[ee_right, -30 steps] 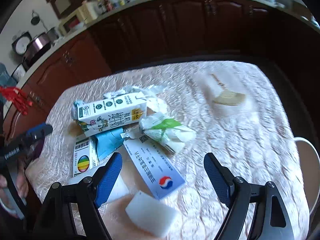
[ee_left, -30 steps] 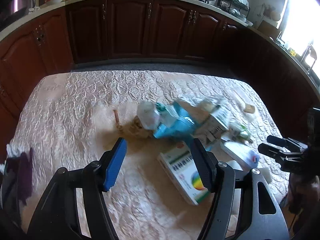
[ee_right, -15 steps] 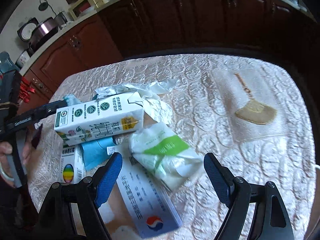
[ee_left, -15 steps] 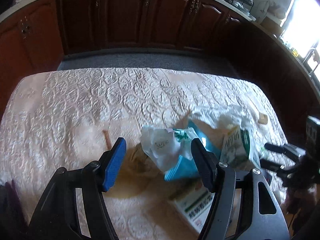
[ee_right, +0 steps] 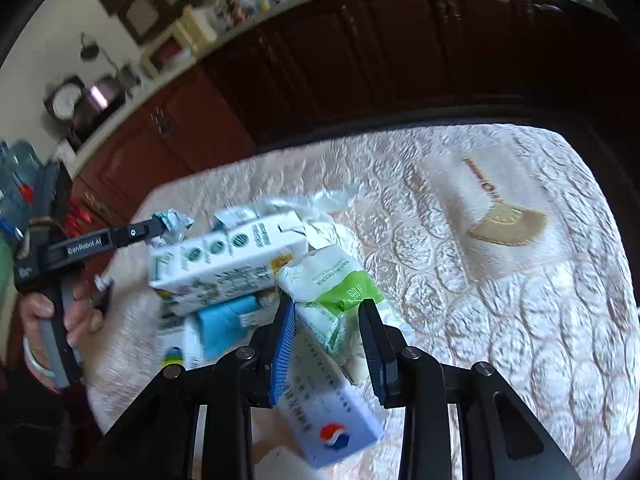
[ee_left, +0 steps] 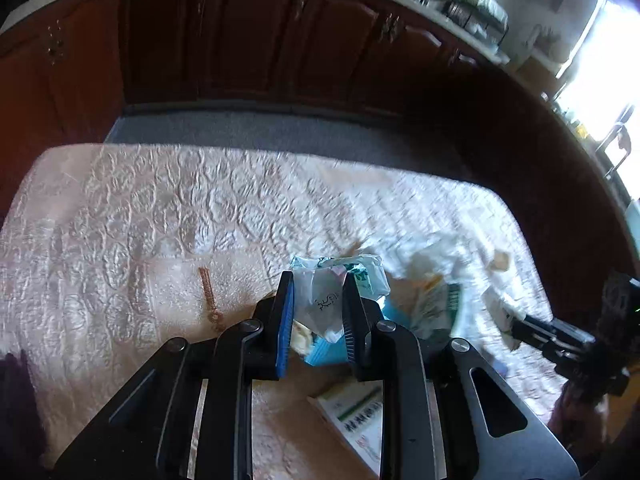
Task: Collect trash
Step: 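Grasp crumpled white-blue plastic bag with left tool while right tool grasps green-white tissue pack, then carry both items over the white bucket and open both tools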
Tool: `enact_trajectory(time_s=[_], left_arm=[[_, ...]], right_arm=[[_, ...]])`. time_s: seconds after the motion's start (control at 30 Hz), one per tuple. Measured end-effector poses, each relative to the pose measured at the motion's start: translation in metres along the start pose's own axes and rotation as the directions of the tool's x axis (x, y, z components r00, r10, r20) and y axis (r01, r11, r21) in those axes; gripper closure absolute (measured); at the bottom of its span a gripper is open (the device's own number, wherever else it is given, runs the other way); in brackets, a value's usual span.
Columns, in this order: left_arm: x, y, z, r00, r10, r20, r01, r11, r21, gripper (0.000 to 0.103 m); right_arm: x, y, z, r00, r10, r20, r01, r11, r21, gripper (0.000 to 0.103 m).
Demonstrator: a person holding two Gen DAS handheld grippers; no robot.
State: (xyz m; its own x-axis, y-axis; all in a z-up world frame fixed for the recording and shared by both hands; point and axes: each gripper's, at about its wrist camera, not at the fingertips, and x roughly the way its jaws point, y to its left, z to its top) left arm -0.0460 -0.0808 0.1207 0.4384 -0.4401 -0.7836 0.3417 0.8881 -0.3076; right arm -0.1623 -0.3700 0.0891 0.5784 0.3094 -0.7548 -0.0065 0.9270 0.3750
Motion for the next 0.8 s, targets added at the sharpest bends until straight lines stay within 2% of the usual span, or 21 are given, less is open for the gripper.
enact_trajectory(time_s=[0.23,0.47,0.6,0.8], left_arm=[[-0.037,-0.029,-0.009,0.998,-0.061,0.036,0.060,0.998,0.026,0.083],[-0.053,-0.092,-0.029,0.994,-0.098,0.042,0.092,0.986,0.141,0.083],[-0.053,-0.131,-0.039,0.994,-0.102,0.029,0.094,0.974,0.206,0.083],[-0.043,-0.190,-0.053,0.990,-0.141,-0.004,0.136,0.951,0.279,0.083]], right_arm=[[-0.045,0.000,-0.015,0.994,0.076,0.076,-0.082,0.994,0.072,0.071],[-0.088,-0.010,-0.034,0.989,0.060,0.139,-0.073,0.993,0.093,0.071],[-0.115,-0.025,-0.045,0.984,0.029,0.177,-0.051,0.991,0.122,0.071],[-0.159,-0.053,-0.067,0.971,-0.044,0.236,-0.001,0.983,0.186,0.071]])
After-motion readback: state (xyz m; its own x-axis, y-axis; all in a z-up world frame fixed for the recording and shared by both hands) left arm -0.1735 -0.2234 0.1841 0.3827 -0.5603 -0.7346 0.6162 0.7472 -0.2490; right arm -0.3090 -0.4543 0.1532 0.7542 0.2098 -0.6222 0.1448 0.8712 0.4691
